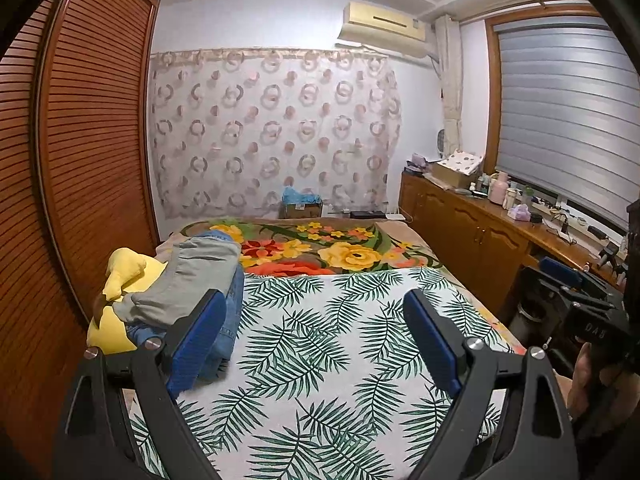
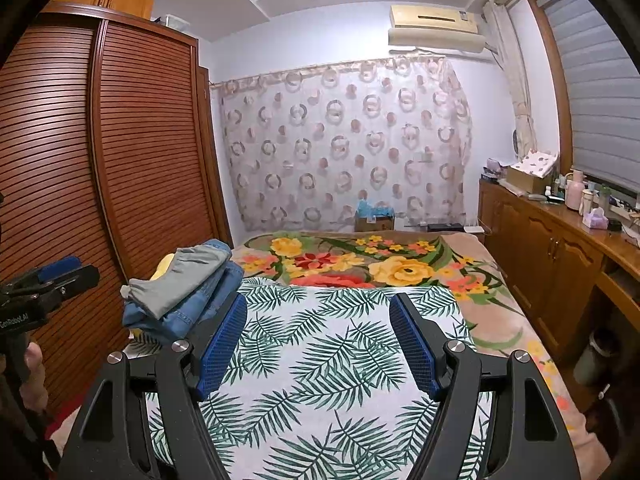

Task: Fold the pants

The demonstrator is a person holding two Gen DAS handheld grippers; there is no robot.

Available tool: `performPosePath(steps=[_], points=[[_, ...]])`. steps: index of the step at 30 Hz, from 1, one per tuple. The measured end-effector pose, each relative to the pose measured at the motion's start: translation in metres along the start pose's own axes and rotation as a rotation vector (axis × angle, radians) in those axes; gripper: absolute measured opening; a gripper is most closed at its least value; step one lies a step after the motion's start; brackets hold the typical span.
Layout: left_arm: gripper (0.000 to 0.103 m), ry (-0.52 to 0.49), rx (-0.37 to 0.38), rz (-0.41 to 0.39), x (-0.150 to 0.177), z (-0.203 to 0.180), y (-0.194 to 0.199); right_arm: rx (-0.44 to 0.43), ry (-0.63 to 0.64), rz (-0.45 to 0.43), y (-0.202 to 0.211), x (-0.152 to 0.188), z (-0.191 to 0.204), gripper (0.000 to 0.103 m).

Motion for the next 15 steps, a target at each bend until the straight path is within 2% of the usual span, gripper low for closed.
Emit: performPosePath(steps=[15], points=[[0.090, 0.003, -0.003, 0.008, 0.0062, 0.0031, -0.0025, 0.003, 0.006, 0.002, -0.0029, -0.0004, -0.0025, 0.076]])
Point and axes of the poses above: each gripper's, at about its wrist camera, not at the fingertips, and y roughly against the way its jaws point, z to its left, x to its underside, the point moved 8 cm from there along -y, roughly the way its jaws point, and after that the axes turned 12 degrees about -x, right-handed, at the moved point
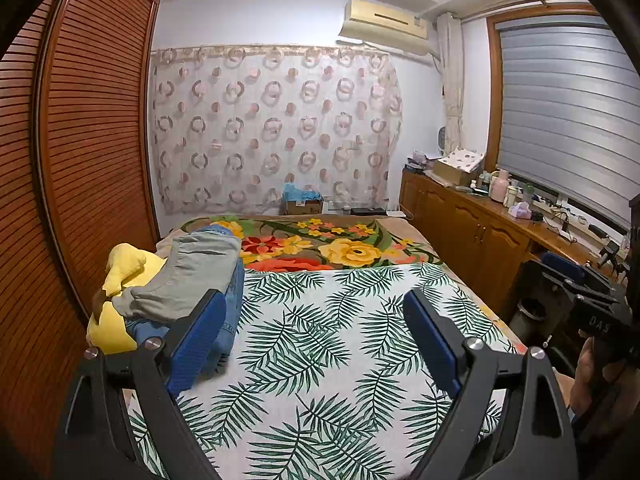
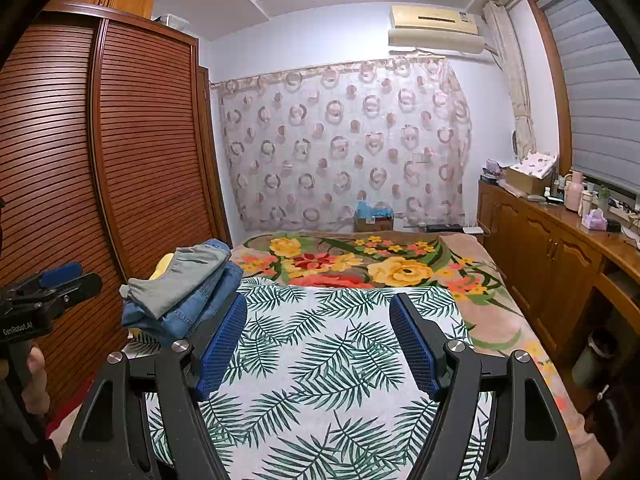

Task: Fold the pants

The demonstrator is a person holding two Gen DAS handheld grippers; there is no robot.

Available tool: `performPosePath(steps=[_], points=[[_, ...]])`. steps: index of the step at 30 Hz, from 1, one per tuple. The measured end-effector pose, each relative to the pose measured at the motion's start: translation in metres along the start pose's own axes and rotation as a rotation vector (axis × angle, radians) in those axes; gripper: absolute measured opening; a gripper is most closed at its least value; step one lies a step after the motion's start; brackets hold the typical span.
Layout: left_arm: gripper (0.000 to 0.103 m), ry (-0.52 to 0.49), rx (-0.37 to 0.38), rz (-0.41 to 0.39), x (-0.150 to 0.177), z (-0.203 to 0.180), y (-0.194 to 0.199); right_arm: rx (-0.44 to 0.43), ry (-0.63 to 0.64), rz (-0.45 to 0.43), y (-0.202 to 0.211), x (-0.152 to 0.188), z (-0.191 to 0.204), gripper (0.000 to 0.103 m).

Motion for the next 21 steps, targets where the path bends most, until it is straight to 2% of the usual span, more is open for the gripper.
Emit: performPosePath(steps=[21], points=[[0.090, -0.004, -0.001, 0.001, -0.0011, -0.0005, 0.0004, 0.002, 0.002, 0.000, -0.0002, 0.0007, -0.0013, 0.076]])
Point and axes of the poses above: each gripper's, at about its wrist camera, not at the fingertips, and y roughly against the way its jaws point, z to its left, x to its underside, the point moved 8 cm from there along -y, roughly the way its jaws point, and after that the axes turned 12 degrees about -x, right-handed, at the moved point
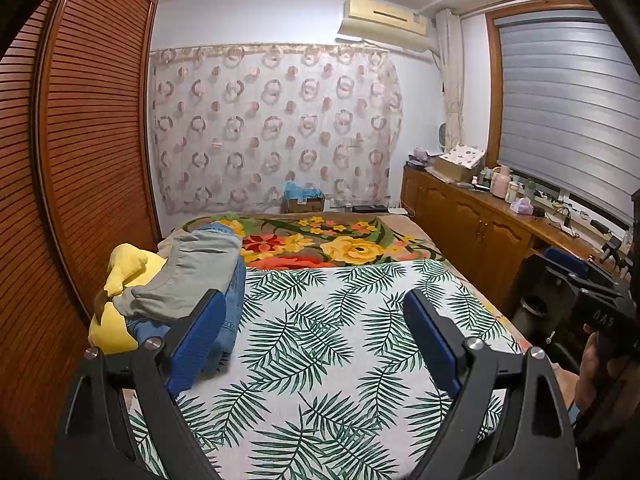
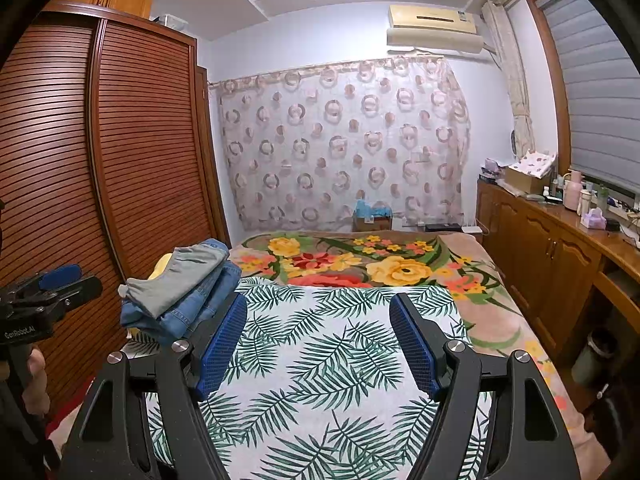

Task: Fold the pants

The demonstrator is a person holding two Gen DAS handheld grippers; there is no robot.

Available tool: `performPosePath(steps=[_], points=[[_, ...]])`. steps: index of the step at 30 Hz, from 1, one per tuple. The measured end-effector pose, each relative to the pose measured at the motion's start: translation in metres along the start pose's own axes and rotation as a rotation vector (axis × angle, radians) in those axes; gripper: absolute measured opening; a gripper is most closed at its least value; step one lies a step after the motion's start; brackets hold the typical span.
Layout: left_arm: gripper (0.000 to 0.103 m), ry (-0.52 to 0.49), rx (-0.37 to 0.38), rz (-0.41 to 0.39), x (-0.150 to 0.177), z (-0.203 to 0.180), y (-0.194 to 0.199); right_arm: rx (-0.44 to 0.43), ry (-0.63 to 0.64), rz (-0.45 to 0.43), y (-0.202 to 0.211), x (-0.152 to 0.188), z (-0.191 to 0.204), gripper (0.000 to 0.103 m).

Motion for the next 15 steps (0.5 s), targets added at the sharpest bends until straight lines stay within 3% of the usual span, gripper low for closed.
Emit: performPosePath(steps=[15], points=[[0.090, 0.000, 0.000, 0.000, -0.0004, -0.0013, -0.0002, 0.001, 0.002, -0.001, -0.0009, 0.0013, 0.0021, 0.076]])
Point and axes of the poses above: each gripper's, at about its wrist camera, not at the fingertips, and y roughly against the way its jaws point, z to its left, x to its underside, the point moved 8 cm from there along -y, roughly the way its jaws point, and after that the axes turned 12 degrees about -x, right-handed, at the moved point
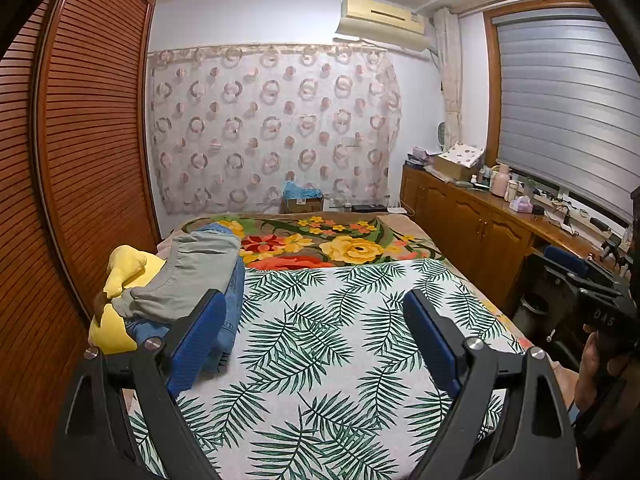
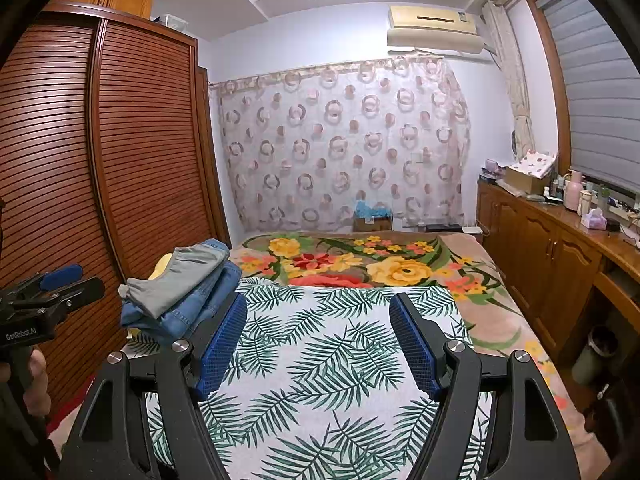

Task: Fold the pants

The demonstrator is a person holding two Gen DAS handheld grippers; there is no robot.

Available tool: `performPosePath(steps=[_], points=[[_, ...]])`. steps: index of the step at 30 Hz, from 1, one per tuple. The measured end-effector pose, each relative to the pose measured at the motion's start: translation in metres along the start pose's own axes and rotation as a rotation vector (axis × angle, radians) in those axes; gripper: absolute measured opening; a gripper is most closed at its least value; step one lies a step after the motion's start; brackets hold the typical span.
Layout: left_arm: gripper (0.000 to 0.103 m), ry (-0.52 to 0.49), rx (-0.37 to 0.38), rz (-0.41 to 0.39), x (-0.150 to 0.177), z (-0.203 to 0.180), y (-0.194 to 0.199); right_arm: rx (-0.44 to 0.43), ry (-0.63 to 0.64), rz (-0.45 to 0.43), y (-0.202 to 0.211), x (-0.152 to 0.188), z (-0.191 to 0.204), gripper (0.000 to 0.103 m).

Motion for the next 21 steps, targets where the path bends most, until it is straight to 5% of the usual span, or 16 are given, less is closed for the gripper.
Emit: performPosePath(steps=[21], points=[[0.090, -0.005, -0.002, -0.003, 0.0011, 0.0007, 0.0001, 0.002, -0.001, 0.000, -0.0004, 0.0009, 0.0006, 0.076]])
Point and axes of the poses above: each gripper's, at about its wrist camera, not at the fingertips, and y roughly against the way its jaws point, z to its left, x to its underside, the point moved 8 cm from there along -y, roughly the way its jaws point, and after that the axes turned 12 degrees about -x, right-handed, at the moved point
